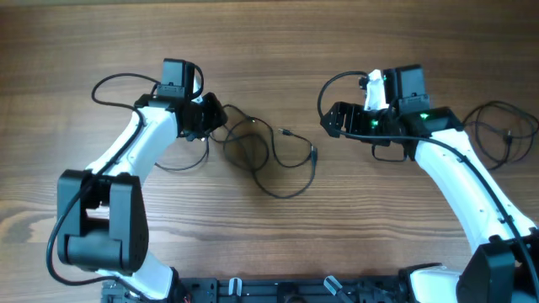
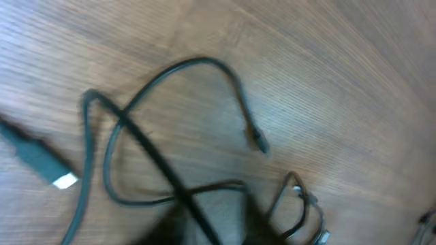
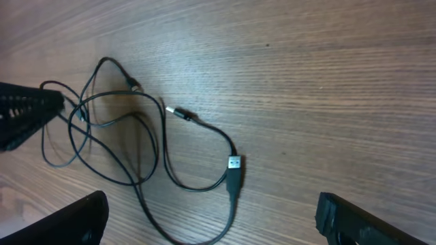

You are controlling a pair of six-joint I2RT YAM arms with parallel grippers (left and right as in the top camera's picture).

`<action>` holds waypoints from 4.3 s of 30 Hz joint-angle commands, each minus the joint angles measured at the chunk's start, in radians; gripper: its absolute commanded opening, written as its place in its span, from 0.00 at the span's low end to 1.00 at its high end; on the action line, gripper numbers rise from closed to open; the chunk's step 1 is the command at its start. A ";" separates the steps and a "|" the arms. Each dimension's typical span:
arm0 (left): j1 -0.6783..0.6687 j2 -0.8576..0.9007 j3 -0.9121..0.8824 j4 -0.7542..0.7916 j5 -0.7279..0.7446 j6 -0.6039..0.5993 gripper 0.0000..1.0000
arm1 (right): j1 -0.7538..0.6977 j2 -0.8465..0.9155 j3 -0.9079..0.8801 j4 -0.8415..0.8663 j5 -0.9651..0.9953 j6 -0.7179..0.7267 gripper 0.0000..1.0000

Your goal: Untangle cables

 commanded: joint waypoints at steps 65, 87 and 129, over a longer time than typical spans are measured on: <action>-0.161 -0.002 0.001 0.375 0.767 -0.005 0.04 | 0.188 0.017 -0.119 0.280 0.010 1.070 0.57; -0.159 -0.002 0.001 0.306 0.727 0.043 0.04 | 0.241 0.071 -0.119 0.283 0.096 0.940 0.04; 0.093 -0.002 0.001 -0.304 0.370 0.375 0.04 | -0.281 -0.019 0.564 -0.205 0.480 -0.188 0.05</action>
